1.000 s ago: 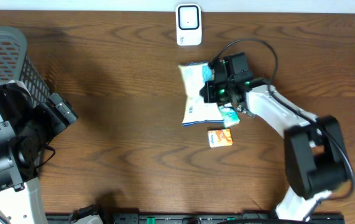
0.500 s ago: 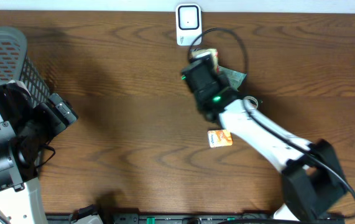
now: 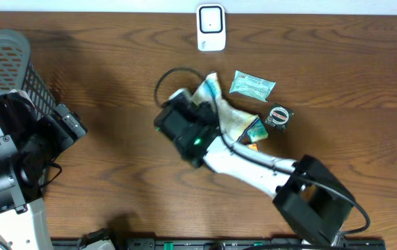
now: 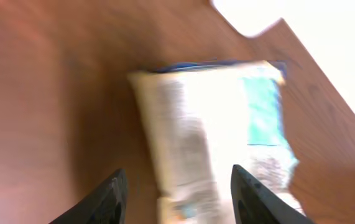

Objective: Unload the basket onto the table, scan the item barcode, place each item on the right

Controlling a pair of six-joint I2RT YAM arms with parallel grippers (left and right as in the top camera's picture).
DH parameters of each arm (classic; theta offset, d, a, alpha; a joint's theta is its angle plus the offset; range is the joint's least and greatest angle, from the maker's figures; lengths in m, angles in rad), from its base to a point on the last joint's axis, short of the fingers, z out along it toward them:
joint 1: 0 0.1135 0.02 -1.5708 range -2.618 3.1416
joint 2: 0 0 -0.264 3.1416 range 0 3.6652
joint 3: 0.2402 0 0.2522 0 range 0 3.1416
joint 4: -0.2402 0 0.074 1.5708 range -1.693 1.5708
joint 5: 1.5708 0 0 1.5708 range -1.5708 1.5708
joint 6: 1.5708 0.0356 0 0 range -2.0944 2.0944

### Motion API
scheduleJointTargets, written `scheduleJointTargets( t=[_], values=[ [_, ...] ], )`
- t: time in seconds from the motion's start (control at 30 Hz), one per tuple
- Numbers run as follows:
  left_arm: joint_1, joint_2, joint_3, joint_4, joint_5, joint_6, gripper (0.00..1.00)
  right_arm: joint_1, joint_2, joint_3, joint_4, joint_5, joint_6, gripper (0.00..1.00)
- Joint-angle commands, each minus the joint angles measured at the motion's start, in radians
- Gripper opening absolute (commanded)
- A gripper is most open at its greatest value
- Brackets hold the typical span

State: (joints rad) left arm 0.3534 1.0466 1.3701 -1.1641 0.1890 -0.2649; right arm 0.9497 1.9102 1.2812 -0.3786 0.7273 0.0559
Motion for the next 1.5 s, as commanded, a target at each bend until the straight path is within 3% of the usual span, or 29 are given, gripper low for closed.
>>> scheduleJointTargets(
  t=[0.0,0.1,0.33,0.53,0.67,0.83,1.1,1.23,1.3,1.37,1.47],
  values=[
    [0.005,0.0,0.016,-0.002,0.009,-0.002,0.98,0.021,-0.003,0.103,-0.051,-0.043,0.065,0.47],
    [0.005,0.0,0.016,-0.002,0.009,-0.002,0.98,0.005,-0.003,0.184,-0.137,-0.057,0.086,0.47],
    [0.005,0.0,0.016,-0.002,0.009,-0.002,0.98,-0.13,-0.003,0.262,-0.294,-0.227,0.073,0.58],
    [0.005,0.0,0.016,-0.002,0.009,-0.001,0.98,-0.33,-0.001,0.261,-0.434,-0.467,0.074,0.78],
    [0.005,0.0,0.016,-0.002,0.009,-0.002,0.98,-0.5,-0.001,0.261,-0.43,-0.809,0.014,0.93],
    [0.005,0.0,0.016,-0.002,0.009,-0.002,0.98,-0.681,0.005,0.259,-0.473,-1.3,-0.19,0.95],
    [0.005,0.0,0.016,-0.002,0.009,-0.002,0.98,-0.724,0.042,0.149,-0.401,-1.335,-0.207,0.95],
    [0.005,0.0,0.016,-0.002,0.009,-0.002,0.98,-0.705,0.08,0.085,-0.301,-1.333,-0.153,0.87],
    [0.005,0.0,0.016,-0.002,0.009,-0.002,0.98,-0.695,0.102,0.069,-0.266,-1.333,-0.146,0.78],
    [0.005,0.0,0.016,-0.002,0.009,-0.002,0.97,-0.682,0.126,0.063,-0.24,-1.337,-0.146,0.58],
    [0.005,0.0,0.016,-0.002,0.009,-0.002,0.98,-0.674,0.137,0.064,-0.225,-1.34,-0.131,0.03]
  ],
)
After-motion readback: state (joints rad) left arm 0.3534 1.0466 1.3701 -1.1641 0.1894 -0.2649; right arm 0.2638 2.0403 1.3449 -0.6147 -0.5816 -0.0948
